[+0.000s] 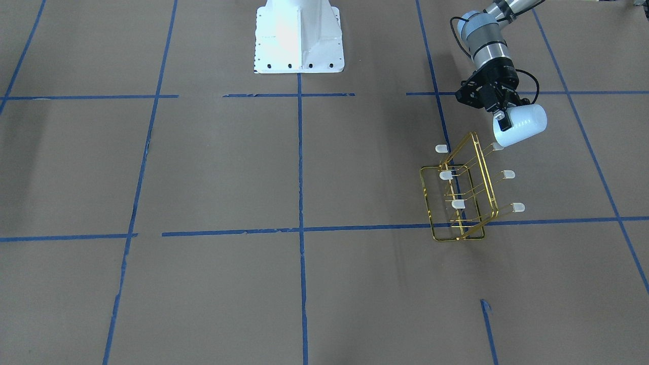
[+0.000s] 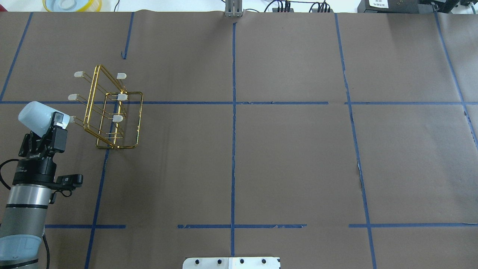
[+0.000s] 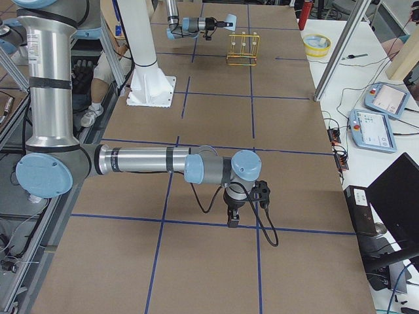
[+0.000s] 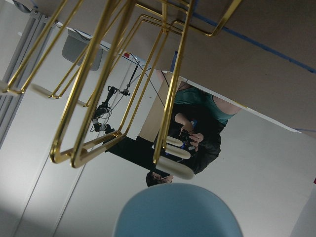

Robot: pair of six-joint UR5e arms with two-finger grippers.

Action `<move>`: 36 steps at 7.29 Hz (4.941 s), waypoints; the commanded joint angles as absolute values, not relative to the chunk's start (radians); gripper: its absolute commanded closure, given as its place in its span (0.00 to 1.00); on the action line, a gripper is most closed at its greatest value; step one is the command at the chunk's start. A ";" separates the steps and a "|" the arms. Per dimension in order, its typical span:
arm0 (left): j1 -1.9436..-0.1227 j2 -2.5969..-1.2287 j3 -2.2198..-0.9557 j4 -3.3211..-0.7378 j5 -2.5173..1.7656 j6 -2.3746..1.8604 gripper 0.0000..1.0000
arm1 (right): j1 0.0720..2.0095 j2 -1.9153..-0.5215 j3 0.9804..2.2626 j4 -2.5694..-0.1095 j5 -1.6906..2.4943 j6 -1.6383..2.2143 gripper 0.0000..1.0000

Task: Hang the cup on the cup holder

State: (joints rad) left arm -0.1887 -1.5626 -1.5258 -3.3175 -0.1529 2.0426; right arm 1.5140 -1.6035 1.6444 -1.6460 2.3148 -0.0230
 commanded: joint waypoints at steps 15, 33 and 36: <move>-0.198 -1.624 -1.445 -3.274 -0.215 2.039 0.01 | 1.514 -1.603 1.644 -1.646 2.315 -0.023 0.00; -1.036 -1.399 -1.533 -3.186 -1.416 0.024 0.00 | 1.514 -1.603 1.644 -1.646 2.315 -0.023 0.00; -1.392 -1.488 -1.532 -2.680 -2.008 -0.283 0.00 | 1.514 -1.603 1.644 -1.646 2.315 -0.023 0.00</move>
